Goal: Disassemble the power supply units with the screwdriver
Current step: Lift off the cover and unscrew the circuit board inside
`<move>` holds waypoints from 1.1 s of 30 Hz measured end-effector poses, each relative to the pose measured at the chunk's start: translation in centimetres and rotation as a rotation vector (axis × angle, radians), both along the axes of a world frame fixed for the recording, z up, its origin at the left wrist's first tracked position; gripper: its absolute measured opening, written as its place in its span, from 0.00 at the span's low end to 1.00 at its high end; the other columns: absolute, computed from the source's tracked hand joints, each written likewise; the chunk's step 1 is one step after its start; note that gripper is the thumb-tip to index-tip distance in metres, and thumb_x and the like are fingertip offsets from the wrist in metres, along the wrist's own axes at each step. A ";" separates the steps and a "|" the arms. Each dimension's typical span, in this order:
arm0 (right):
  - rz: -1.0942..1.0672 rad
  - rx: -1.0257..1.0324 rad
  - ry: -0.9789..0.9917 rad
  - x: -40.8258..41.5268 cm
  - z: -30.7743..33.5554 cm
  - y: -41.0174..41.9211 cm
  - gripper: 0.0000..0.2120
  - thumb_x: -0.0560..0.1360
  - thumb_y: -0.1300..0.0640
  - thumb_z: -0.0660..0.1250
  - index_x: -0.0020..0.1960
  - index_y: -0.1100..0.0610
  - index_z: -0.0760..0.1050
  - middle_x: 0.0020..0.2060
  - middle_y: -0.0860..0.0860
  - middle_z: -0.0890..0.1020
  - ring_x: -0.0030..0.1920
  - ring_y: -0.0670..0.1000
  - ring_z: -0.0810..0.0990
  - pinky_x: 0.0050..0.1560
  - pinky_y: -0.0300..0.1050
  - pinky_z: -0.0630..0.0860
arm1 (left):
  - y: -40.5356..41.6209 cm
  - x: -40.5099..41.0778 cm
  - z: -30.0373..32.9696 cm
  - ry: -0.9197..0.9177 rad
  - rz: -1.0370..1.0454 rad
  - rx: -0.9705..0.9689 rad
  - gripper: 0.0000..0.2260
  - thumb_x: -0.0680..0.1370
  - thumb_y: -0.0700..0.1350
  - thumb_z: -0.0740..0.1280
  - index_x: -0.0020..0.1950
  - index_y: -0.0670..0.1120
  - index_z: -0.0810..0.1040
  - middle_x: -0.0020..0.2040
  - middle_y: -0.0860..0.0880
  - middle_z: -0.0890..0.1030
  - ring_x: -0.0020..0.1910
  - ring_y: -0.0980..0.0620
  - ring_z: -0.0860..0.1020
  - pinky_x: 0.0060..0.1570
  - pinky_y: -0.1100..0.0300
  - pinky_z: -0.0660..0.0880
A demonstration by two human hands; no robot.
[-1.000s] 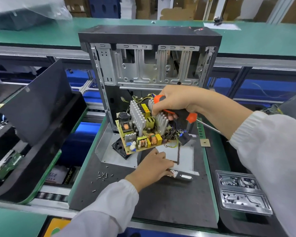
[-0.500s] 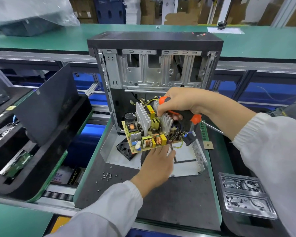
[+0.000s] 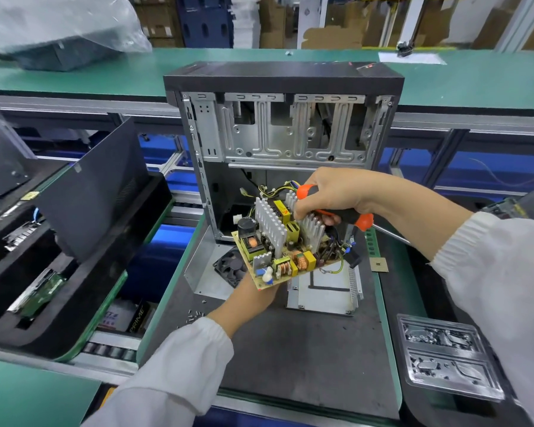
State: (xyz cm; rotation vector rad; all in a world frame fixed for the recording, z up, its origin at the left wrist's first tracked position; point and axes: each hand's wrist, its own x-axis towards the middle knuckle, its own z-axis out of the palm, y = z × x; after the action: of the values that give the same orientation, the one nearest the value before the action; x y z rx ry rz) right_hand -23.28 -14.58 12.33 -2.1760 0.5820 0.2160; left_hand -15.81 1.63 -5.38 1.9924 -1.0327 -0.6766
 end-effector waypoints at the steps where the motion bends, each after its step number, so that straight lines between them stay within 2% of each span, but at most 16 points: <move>1: -0.001 0.007 -0.005 -0.2 -0.1 -0.1 0.12 0.70 0.60 0.72 0.32 0.60 0.72 0.20 0.51 0.73 0.19 0.47 0.71 0.22 0.36 0.68 | 0.4 0.5 0.7 0.139 0.068 -0.122 0.07 0.80 0.32 0.63 0.48 0.42 0.78 0.44 0.50 0.79 0.44 0.57 0.78 0.51 0.70 0.70; 2: -0.003 0.016 -0.010 -0.4 -0.1 -0.2 0.12 0.70 0.60 0.72 0.32 0.60 0.71 0.20 0.52 0.73 0.19 0.47 0.71 0.22 0.36 0.68 | 0.5 1.0 1.4 0.330 0.091 -0.219 0.08 0.78 0.31 0.65 0.46 0.43 0.79 0.41 0.51 0.81 0.43 0.60 0.80 0.50 0.69 0.74; 3: -0.002 0.025 -0.014 -0.5 -0.2 -0.2 0.12 0.70 0.60 0.72 0.32 0.60 0.71 0.20 0.52 0.73 0.19 0.47 0.71 0.22 0.36 0.68 | 0.4 1.5 2.4 0.590 0.092 -0.310 0.05 0.77 0.35 0.66 0.49 0.42 0.81 0.44 0.48 0.84 0.46 0.57 0.83 0.51 0.63 0.78; 5: 0.027 0.027 -0.013 -0.8 -0.3 -0.1 0.10 0.69 0.60 0.72 0.35 0.62 0.72 0.20 0.52 0.73 0.19 0.48 0.71 0.22 0.36 0.68 | -0.5 3.2 3.7 1.124 0.147 -0.383 0.13 0.78 0.44 0.63 0.59 0.39 0.79 0.55 0.39 0.83 0.56 0.43 0.81 0.60 0.47 0.76; 6: 0.055 0.017 -0.011 -0.8 -0.3 0.1 0.09 0.69 0.60 0.72 0.37 0.62 0.73 0.20 0.53 0.73 0.19 0.48 0.70 0.22 0.36 0.67 | -0.9 4.2 4.3 1.294 0.192 -0.376 0.18 0.81 0.49 0.59 0.61 0.37 0.77 0.58 0.36 0.81 0.59 0.39 0.79 0.63 0.43 0.73; 9: 0.138 -0.027 0.007 -1.0 -0.8 0.6 0.09 0.68 0.59 0.72 0.36 0.62 0.73 0.21 0.54 0.74 0.20 0.49 0.71 0.23 0.36 0.67 | -2.1 6.4 6.4 1.592 0.138 -0.427 0.37 0.81 0.63 0.51 0.69 0.30 0.67 0.66 0.30 0.72 0.66 0.34 0.71 0.67 0.42 0.65; 11: 0.165 -0.027 0.012 -1.3 -1.3 0.7 0.10 0.68 0.60 0.72 0.35 0.61 0.72 0.22 0.55 0.72 0.21 0.50 0.72 0.23 0.36 0.67 | -2.6 7.1 7.1 1.799 0.149 -0.570 0.41 0.80 0.63 0.55 0.71 0.25 0.56 0.69 0.26 0.65 0.68 0.31 0.67 0.70 0.41 0.61; 12: 0.165 -0.019 0.012 -1.4 -1.6 0.7 0.09 0.68 0.60 0.72 0.35 0.61 0.72 0.24 0.56 0.72 0.21 0.50 0.73 0.23 0.37 0.67 | -2.8 7.3 7.2 1.828 0.188 -0.622 0.40 0.80 0.61 0.58 0.70 0.24 0.55 0.67 0.25 0.65 0.65 0.30 0.69 0.68 0.40 0.63; 15: 0.144 -0.030 0.020 -2.1 -2.6 0.5 0.10 0.68 0.59 0.71 0.33 0.58 0.72 0.23 0.54 0.72 0.22 0.50 0.73 0.24 0.37 0.67 | -3.2 7.5 6.9 1.668 0.290 -0.632 0.29 0.81 0.58 0.60 0.63 0.31 0.67 0.60 0.33 0.76 0.55 0.37 0.77 0.56 0.46 0.77; 17: 0.110 -0.052 0.054 -2.7 -3.5 0.5 0.11 0.68 0.59 0.71 0.32 0.58 0.70 0.22 0.53 0.72 0.22 0.51 0.74 0.25 0.37 0.68 | -3.2 7.7 6.4 1.524 0.345 -0.651 0.21 0.81 0.56 0.60 0.57 0.37 0.73 0.48 0.41 0.82 0.49 0.44 0.81 0.52 0.49 0.79; 20: 0.041 -0.068 0.101 -4.3 -5.7 0.7 0.12 0.69 0.59 0.69 0.32 0.59 0.68 0.20 0.52 0.74 0.22 0.50 0.76 0.24 0.35 0.68 | -2.8 8.0 6.4 1.418 0.421 -0.753 0.12 0.83 0.48 0.59 0.57 0.39 0.74 0.38 0.46 0.82 0.48 0.48 0.82 0.63 0.49 0.73; 22: 0.006 -0.084 0.104 -5.7 -7.5 1.2 0.15 0.69 0.59 0.68 0.29 0.57 0.65 0.19 0.50 0.74 0.22 0.49 0.77 0.23 0.33 0.67 | -2.7 7.3 6.8 1.314 0.359 -0.738 0.10 0.84 0.44 0.57 0.53 0.39 0.75 0.38 0.47 0.82 0.51 0.48 0.81 0.66 0.48 0.71; 24: -0.029 -0.101 0.087 -7.0 -9.6 2.0 0.18 0.69 0.59 0.67 0.26 0.56 0.62 0.17 0.49 0.73 0.21 0.49 0.77 0.22 0.33 0.66 | -2.6 5.7 7.4 1.159 0.267 -0.674 0.10 0.84 0.43 0.55 0.53 0.39 0.74 0.44 0.45 0.82 0.52 0.48 0.81 0.63 0.50 0.73; 27: -0.095 -0.117 0.042 -8.9 -12.7 3.5 0.20 0.70 0.59 0.67 0.25 0.54 0.61 0.14 0.46 0.70 0.18 0.45 0.74 0.21 0.34 0.65 | -2.5 2.7 7.9 0.801 0.180 -0.526 0.10 0.84 0.43 0.56 0.55 0.41 0.76 0.53 0.43 0.82 0.53 0.50 0.80 0.57 0.54 0.76; 30: -0.215 -0.068 0.000 -10.7 -15.6 4.7 0.19 0.71 0.60 0.68 0.28 0.55 0.61 0.14 0.45 0.67 0.16 0.42 0.72 0.19 0.32 0.65 | -2.5 0.3 8.1 0.339 0.122 -0.337 0.11 0.83 0.48 0.60 0.49 0.47 0.81 0.45 0.49 0.79 0.44 0.54 0.75 0.42 0.64 0.74; 33: -0.294 0.008 0.024 -11.8 -17.6 5.9 0.16 0.71 0.61 0.66 0.30 0.57 0.63 0.17 0.46 0.71 0.20 0.47 0.78 0.20 0.35 0.69 | -3.0 -1.4 7.6 0.209 0.083 -0.239 0.11 0.81 0.50 0.63 0.50 0.46 0.83 0.40 0.47 0.74 0.36 0.52 0.69 0.35 0.61 0.67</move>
State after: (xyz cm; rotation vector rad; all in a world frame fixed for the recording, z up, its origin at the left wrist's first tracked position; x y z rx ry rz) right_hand -35.11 -8.69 -5.24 -2.0522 0.9027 0.0853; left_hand -17.18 -1.42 2.19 1.7084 -0.8580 -0.6677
